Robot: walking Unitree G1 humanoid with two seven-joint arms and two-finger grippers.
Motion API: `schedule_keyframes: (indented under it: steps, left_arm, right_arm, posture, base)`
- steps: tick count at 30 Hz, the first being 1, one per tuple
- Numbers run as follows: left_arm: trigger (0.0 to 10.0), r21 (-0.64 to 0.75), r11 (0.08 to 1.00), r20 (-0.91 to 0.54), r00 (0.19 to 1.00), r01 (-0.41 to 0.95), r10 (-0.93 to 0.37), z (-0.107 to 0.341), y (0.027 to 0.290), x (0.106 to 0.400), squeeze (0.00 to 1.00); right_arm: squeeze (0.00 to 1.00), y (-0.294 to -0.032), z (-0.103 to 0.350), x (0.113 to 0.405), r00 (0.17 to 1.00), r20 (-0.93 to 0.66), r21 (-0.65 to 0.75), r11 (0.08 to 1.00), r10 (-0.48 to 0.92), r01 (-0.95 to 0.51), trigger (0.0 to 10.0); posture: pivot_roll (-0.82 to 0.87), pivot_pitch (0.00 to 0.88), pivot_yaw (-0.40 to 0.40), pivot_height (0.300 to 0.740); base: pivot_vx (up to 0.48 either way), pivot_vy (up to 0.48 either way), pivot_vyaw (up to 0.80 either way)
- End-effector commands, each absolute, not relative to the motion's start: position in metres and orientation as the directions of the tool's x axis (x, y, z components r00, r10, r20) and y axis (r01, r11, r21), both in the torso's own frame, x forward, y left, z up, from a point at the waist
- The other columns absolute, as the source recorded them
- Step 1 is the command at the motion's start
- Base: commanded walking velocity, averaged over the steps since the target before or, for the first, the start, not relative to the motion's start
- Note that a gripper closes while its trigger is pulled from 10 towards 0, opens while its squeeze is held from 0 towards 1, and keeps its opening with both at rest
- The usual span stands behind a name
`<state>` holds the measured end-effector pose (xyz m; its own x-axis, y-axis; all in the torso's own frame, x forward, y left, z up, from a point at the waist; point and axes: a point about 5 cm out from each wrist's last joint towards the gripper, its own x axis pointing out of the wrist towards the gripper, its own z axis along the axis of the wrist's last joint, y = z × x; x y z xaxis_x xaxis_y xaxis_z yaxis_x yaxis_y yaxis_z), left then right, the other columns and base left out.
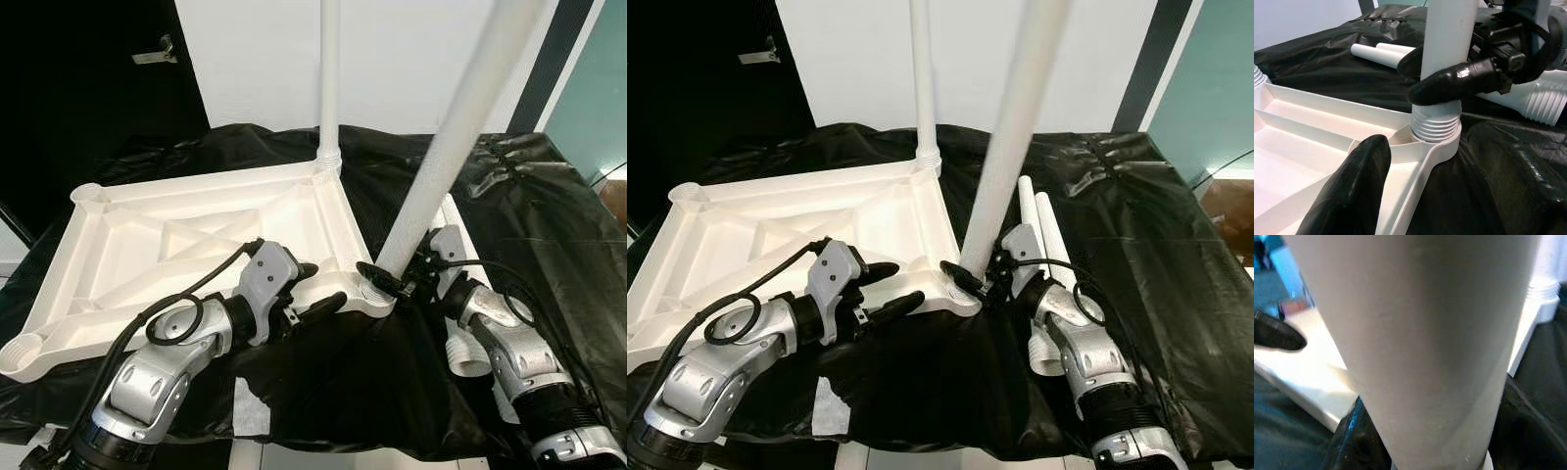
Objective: Building children table
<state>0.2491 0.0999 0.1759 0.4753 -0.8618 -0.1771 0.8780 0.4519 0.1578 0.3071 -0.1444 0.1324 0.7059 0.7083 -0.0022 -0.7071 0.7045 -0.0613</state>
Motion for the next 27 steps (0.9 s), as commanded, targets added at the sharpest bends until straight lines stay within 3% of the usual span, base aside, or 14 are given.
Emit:
schedule_keyframes:
  steps: [1, 8, 16, 24, 27]
  left_arm:
    - [10.0, 0.155, 0.367, -0.195, 0.393, 0.917, -0.899, 0.179, 0.099, 0.244, 0.0]
    - [10.0, 0.155, 0.361, -0.197, 0.387, 0.92, -0.901, 0.179, 0.098, 0.243, 0.0]
    - [10.0, 0.16, 0.382, -0.181, 0.407, 0.91, -0.895, 0.182, 0.097, 0.243, 0.0]
    - [10.0, 0.16, 0.39, -0.178, 0.415, 0.907, -0.892, 0.182, 0.097, 0.242, 0.0]
    - [10.0, 0.161, 0.391, -0.178, 0.417, 0.906, -0.891, 0.182, 0.098, 0.243, 0.0]
  right_arm:
    - [0.0, -0.153, 0.105, 0.306, 0.74, -0.143, 0.048, 0.752, 0.657, -0.658, 10.0]
    - [0.0, -0.16, 0.109, 0.316, 0.722, -0.244, 0.018, 0.747, 0.648, -0.665, 10.0]
    - [0.0, -0.155, 0.113, 0.317, 0.702, -0.243, 0.075, 0.734, 0.669, -0.675, 10.0]
    - [0.0, -0.145, 0.107, 0.309, 0.736, -0.217, -0.111, 0.733, 0.641, -0.671, 10.0]
    - [0.0, -0.137, 0.103, 0.303, 0.738, -0.207, -0.116, 0.732, 0.643, -0.671, 10.0]
  posture:
    - [-0.02, 0.02, 0.031, 0.74]
    - [-0.02, 0.02, 0.022, 0.74]
    - [-0.02, 0.02, 0.009, 0.74]
    - [-0.01, 0.022, 0.013, 0.74]
    - [-0.02, 0.021, 0.015, 0.74]
  base:
    - [0.0, 0.0, 0.0]
    - [0.0, 0.0, 0.0]
    - [0.0, 0.0, 0.0]
    - [0.0, 0.0, 0.0]
    - [0.0, 0.0, 0.0]
